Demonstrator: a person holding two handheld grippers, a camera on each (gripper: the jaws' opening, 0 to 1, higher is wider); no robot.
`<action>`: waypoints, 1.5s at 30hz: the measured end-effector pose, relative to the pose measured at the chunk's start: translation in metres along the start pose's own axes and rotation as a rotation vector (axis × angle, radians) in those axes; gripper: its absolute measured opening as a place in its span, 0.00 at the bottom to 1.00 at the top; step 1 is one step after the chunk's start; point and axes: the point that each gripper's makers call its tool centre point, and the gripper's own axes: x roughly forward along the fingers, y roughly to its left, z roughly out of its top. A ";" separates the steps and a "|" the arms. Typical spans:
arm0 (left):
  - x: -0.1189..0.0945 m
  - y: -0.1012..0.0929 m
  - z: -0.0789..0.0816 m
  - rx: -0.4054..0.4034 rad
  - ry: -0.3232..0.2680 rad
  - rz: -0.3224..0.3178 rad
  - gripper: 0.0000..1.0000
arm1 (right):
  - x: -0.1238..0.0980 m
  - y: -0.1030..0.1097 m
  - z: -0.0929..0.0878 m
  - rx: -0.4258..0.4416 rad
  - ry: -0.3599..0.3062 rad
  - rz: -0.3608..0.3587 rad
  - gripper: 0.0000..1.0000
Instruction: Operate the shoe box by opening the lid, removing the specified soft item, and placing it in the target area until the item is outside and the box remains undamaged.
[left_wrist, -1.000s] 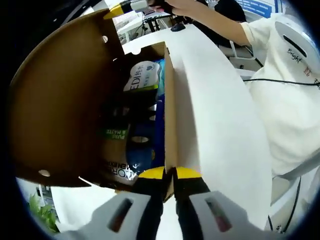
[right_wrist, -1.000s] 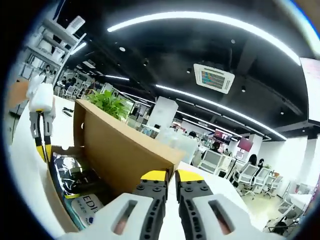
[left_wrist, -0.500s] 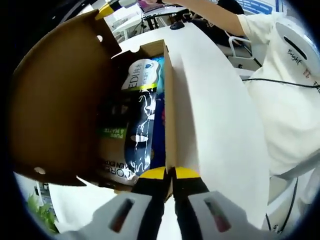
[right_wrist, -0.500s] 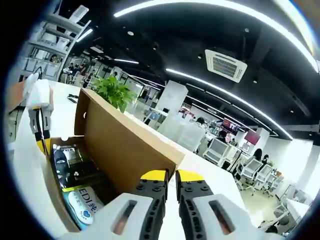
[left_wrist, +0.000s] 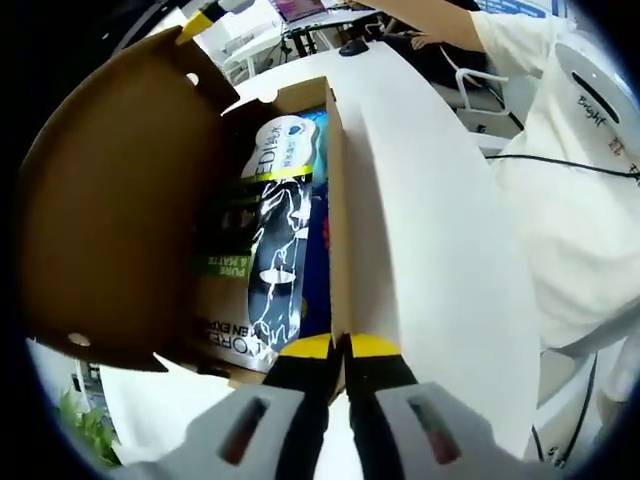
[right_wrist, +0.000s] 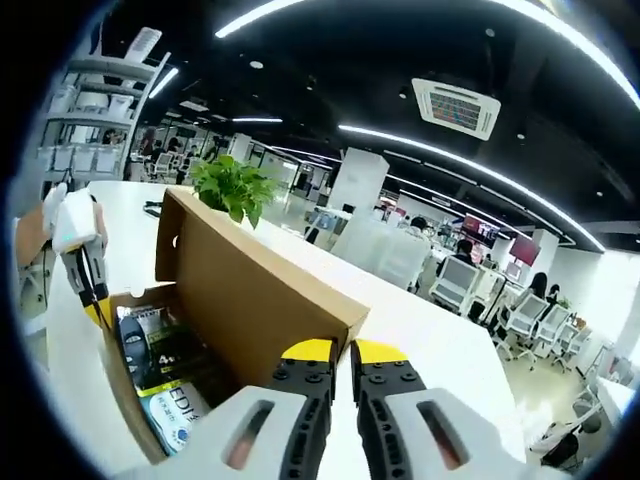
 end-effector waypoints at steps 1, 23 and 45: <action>0.000 0.000 0.000 0.005 0.002 0.004 0.03 | 0.002 -0.002 0.000 0.018 0.005 0.011 0.04; 0.001 0.001 -0.001 0.015 0.024 -0.001 0.03 | 0.032 -0.013 -0.004 0.052 0.127 0.021 0.03; 0.001 0.001 -0.003 0.029 0.059 -0.002 0.03 | 0.061 -0.023 -0.007 0.035 0.241 0.007 0.02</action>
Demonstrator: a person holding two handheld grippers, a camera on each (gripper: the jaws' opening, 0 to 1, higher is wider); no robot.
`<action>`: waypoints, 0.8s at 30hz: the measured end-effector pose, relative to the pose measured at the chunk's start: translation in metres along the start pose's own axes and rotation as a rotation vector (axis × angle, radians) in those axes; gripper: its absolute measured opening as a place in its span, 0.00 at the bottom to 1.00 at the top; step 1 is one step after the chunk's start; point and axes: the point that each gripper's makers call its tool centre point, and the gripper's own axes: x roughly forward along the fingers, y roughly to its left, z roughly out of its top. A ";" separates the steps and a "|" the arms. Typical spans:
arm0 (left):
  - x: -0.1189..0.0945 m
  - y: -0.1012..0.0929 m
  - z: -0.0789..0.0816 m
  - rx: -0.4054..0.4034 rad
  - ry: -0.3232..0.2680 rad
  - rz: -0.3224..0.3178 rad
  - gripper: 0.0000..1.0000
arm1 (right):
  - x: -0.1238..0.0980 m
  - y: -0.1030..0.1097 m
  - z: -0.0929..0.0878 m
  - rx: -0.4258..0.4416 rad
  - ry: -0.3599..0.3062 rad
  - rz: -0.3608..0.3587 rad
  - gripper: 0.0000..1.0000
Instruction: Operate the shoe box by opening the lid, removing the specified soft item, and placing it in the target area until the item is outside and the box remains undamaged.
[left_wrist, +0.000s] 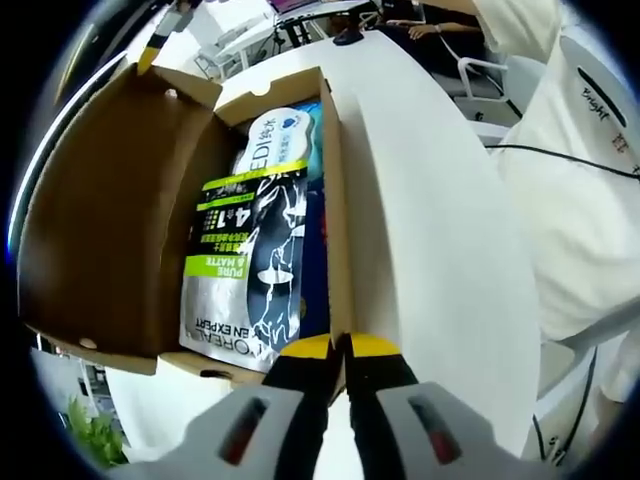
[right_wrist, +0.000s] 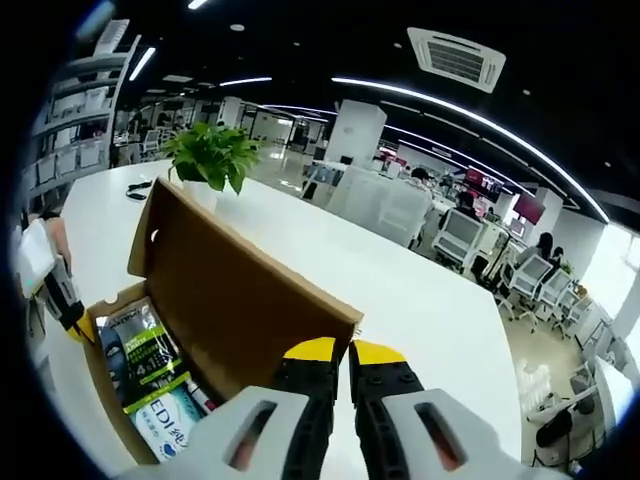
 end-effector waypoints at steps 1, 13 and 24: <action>0.000 0.000 0.000 0.000 0.002 0.003 0.04 | 0.003 -0.001 0.000 0.015 0.012 -0.002 0.02; 0.000 0.001 -0.001 -0.032 0.015 -0.031 0.03 | 0.023 -0.005 -0.006 -0.008 0.080 -0.048 0.01; 0.000 0.000 -0.001 -0.055 0.013 -0.049 0.02 | 0.045 -0.010 -0.013 -0.006 0.155 -0.036 0.01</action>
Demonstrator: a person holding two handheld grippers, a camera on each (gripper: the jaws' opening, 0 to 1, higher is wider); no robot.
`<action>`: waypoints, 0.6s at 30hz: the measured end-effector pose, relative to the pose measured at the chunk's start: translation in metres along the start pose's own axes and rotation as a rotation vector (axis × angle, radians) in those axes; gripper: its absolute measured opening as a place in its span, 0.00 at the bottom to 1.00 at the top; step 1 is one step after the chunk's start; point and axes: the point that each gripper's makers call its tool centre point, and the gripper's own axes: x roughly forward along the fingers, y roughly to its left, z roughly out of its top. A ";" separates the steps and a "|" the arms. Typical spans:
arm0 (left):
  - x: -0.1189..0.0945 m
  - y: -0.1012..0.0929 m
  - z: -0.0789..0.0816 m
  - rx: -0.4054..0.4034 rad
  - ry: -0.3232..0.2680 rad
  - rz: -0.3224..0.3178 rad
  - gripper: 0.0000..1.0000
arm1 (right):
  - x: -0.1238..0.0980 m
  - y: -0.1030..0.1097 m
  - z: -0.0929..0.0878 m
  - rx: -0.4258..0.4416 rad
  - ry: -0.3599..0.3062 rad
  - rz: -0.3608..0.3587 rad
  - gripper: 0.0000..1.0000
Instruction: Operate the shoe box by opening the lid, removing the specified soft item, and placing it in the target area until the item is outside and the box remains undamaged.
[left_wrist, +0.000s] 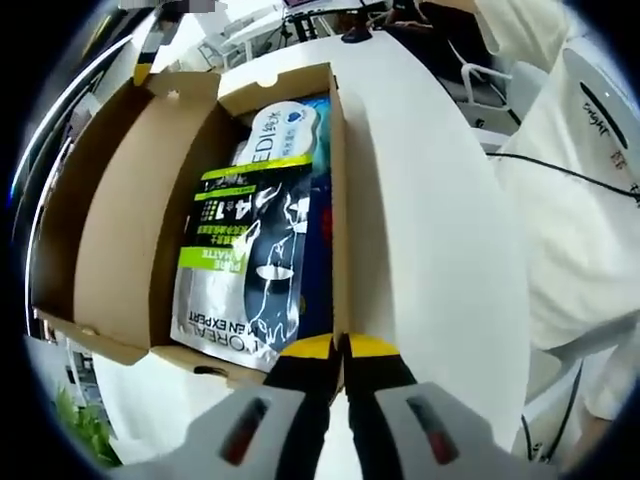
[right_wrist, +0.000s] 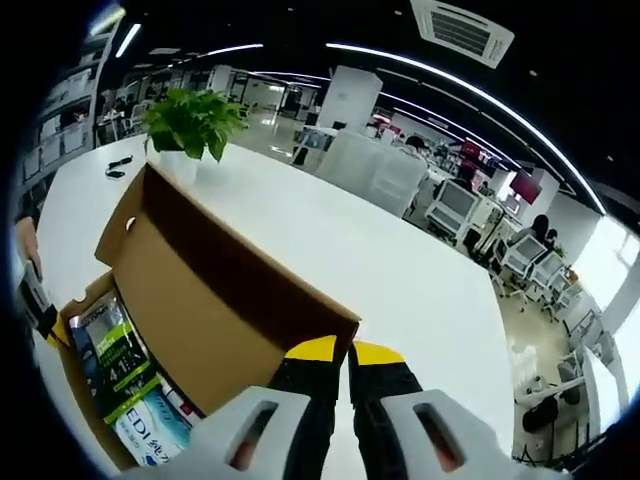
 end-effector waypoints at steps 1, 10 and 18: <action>0.000 0.000 0.000 -0.002 0.001 -0.004 0.02 | 0.001 0.000 0.000 -0.001 0.004 0.002 0.01; 0.000 -0.001 0.000 -0.020 -0.004 -0.017 0.02 | 0.017 0.006 -0.013 -0.068 0.025 -0.014 0.01; 0.000 -0.001 0.000 -0.018 -0.013 -0.032 0.02 | 0.045 0.004 -0.018 -0.088 0.070 -0.021 0.00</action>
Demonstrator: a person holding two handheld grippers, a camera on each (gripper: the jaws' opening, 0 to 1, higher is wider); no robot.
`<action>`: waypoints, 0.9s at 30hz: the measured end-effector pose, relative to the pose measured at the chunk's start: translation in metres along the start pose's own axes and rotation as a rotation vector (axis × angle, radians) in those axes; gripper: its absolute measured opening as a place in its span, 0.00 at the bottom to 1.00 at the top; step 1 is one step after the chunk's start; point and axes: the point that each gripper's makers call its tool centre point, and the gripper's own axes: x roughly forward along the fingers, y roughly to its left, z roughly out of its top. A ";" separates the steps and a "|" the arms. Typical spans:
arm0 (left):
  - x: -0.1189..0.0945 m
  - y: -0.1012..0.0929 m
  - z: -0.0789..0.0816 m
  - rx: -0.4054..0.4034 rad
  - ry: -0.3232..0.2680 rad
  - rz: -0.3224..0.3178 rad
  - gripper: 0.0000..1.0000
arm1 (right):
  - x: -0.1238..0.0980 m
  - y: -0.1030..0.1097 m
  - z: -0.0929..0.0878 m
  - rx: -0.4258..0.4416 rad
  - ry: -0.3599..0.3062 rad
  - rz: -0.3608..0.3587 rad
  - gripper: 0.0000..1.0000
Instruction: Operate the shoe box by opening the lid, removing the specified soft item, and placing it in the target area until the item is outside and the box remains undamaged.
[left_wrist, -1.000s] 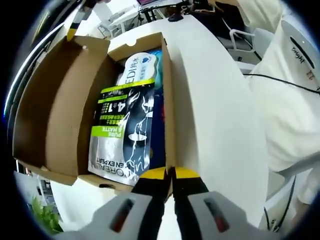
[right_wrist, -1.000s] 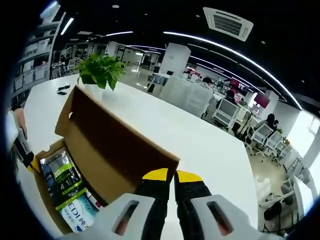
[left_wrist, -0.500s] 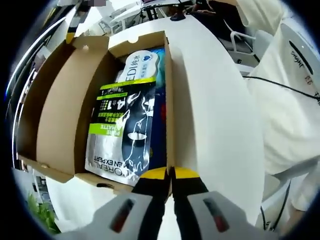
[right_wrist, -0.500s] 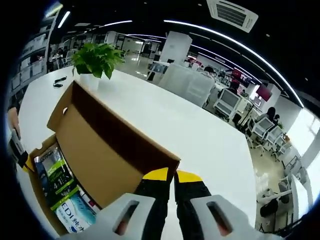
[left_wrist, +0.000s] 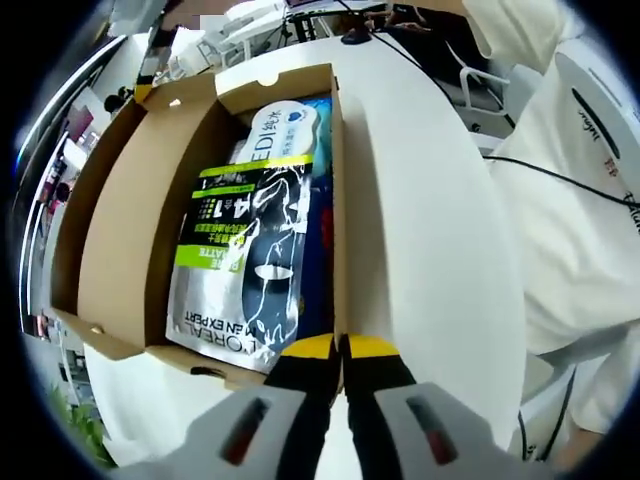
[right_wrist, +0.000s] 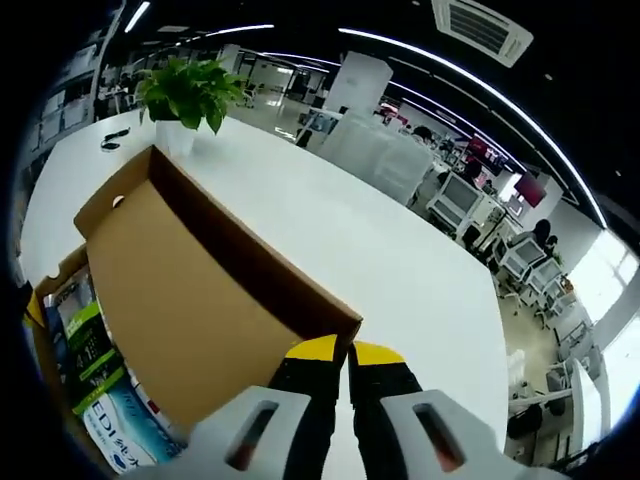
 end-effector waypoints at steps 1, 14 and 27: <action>0.000 0.001 0.000 0.001 -0.001 0.001 0.02 | 0.003 0.000 -0.001 0.001 0.005 -0.001 0.00; 0.000 0.003 0.000 -0.006 -0.006 -0.003 0.02 | 0.036 0.005 -0.016 -0.004 0.089 0.016 0.00; 0.002 0.003 0.000 0.006 -0.005 -0.003 0.02 | 0.049 0.007 -0.025 0.045 0.116 0.027 0.00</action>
